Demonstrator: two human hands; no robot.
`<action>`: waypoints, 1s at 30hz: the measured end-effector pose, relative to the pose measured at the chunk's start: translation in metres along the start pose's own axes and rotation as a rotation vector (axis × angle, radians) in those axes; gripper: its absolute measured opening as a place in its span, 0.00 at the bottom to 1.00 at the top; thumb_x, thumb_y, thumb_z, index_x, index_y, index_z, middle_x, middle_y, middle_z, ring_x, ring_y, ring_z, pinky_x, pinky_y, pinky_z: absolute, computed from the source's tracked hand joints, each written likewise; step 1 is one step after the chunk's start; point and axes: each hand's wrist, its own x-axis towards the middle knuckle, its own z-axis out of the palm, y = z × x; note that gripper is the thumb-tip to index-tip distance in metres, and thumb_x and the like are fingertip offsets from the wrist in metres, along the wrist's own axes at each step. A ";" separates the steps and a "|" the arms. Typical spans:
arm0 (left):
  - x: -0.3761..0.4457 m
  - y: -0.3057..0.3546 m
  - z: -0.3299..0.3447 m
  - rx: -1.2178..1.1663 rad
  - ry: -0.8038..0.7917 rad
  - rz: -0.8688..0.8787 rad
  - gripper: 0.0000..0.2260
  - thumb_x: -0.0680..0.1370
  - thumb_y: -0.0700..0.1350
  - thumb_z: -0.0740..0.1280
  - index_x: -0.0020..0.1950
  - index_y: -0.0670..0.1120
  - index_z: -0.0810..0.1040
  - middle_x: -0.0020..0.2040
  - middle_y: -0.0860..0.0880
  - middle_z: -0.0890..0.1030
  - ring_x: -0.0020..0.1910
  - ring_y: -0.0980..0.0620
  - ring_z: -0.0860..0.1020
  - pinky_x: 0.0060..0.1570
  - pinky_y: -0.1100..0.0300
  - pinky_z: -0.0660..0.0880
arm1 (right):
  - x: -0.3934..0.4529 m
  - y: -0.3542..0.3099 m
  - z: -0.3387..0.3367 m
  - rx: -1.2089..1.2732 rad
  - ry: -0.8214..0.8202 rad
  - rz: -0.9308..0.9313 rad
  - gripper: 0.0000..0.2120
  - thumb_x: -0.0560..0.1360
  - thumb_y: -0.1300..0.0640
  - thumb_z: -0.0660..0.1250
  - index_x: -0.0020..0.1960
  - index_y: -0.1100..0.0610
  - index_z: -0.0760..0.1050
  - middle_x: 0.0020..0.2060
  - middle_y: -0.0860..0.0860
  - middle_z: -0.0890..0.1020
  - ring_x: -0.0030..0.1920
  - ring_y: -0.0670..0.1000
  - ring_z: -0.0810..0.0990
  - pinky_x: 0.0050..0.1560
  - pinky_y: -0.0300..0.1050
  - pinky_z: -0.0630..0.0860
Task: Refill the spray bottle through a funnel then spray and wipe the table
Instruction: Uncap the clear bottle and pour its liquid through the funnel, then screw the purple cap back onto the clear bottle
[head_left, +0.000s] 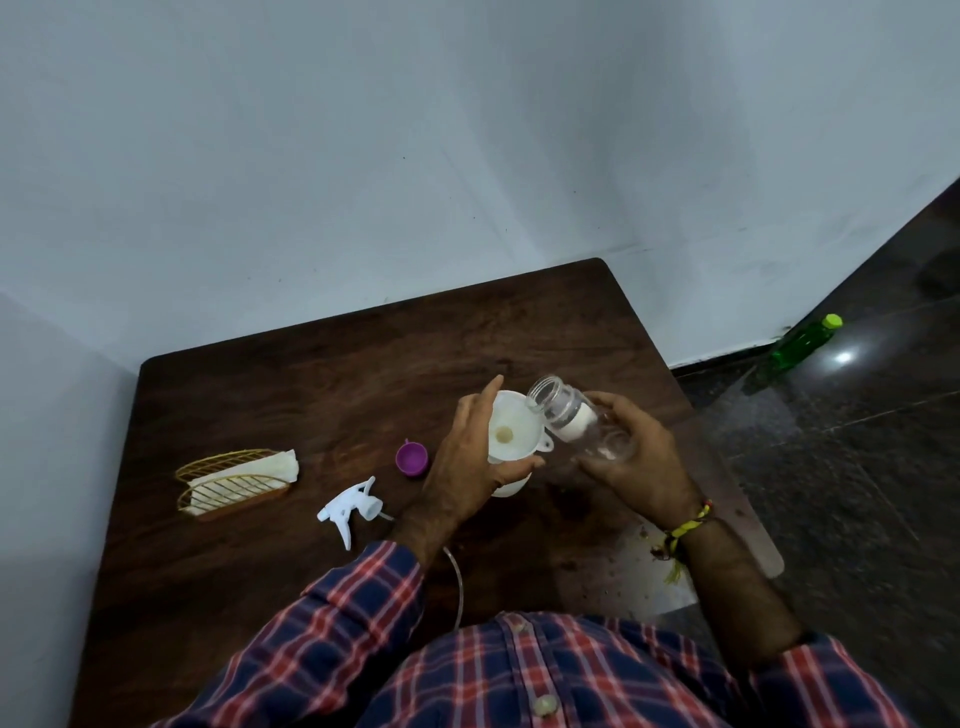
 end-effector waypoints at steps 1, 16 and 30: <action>0.000 -0.001 0.000 -0.008 0.001 -0.002 0.48 0.66 0.59 0.78 0.78 0.57 0.53 0.70 0.52 0.64 0.63 0.59 0.66 0.59 0.57 0.70 | 0.001 0.002 0.001 0.078 0.006 0.046 0.32 0.61 0.63 0.82 0.61 0.51 0.75 0.53 0.45 0.83 0.53 0.45 0.82 0.56 0.41 0.79; -0.006 0.003 -0.010 -0.068 0.017 -0.052 0.49 0.65 0.61 0.77 0.78 0.57 0.51 0.76 0.51 0.60 0.70 0.53 0.64 0.66 0.52 0.66 | -0.006 -0.024 -0.015 0.697 0.172 0.150 0.23 0.59 0.52 0.82 0.51 0.54 0.80 0.45 0.55 0.85 0.47 0.54 0.81 0.55 0.61 0.78; -0.081 -0.093 -0.018 0.206 0.359 -0.380 0.09 0.77 0.44 0.69 0.57 0.46 0.80 0.51 0.50 0.82 0.51 0.52 0.80 0.51 0.62 0.72 | -0.031 -0.049 0.022 0.471 0.194 -0.033 0.21 0.65 0.57 0.78 0.55 0.59 0.76 0.48 0.53 0.84 0.47 0.51 0.83 0.50 0.50 0.82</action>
